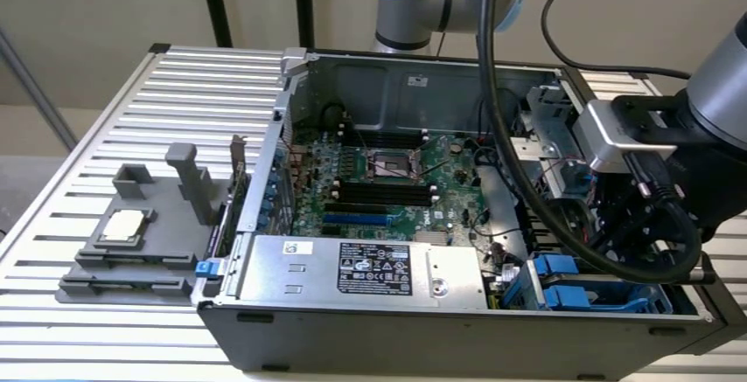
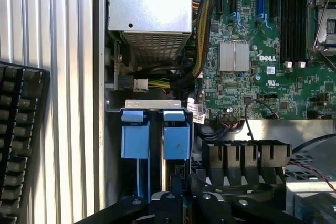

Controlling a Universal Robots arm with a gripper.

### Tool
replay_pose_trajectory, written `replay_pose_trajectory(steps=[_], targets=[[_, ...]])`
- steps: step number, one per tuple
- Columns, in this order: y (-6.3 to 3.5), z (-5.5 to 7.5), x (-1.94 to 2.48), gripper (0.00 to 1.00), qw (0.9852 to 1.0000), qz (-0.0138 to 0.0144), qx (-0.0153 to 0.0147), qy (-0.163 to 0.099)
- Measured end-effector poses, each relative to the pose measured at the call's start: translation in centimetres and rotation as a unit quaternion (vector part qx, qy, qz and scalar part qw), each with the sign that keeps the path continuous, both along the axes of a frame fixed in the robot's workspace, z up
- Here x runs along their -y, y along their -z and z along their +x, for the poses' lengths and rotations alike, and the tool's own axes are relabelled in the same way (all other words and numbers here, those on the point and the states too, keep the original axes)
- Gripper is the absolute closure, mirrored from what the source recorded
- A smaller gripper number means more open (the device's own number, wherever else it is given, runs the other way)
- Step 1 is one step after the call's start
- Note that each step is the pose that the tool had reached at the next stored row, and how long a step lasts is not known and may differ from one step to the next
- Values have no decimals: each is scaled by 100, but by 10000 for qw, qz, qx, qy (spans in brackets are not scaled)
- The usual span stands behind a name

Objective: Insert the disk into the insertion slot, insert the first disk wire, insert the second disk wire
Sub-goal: 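Insert the second disk wire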

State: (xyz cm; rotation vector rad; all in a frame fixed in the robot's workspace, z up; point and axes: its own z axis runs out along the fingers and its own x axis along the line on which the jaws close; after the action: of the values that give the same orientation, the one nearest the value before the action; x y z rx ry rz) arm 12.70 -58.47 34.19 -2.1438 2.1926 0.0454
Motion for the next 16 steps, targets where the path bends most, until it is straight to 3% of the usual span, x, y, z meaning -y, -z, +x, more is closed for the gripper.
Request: replay_pose_trajectory(steps=[16], targets=[[13, 0, -16, 83, 10000, 4, 0, -9]])
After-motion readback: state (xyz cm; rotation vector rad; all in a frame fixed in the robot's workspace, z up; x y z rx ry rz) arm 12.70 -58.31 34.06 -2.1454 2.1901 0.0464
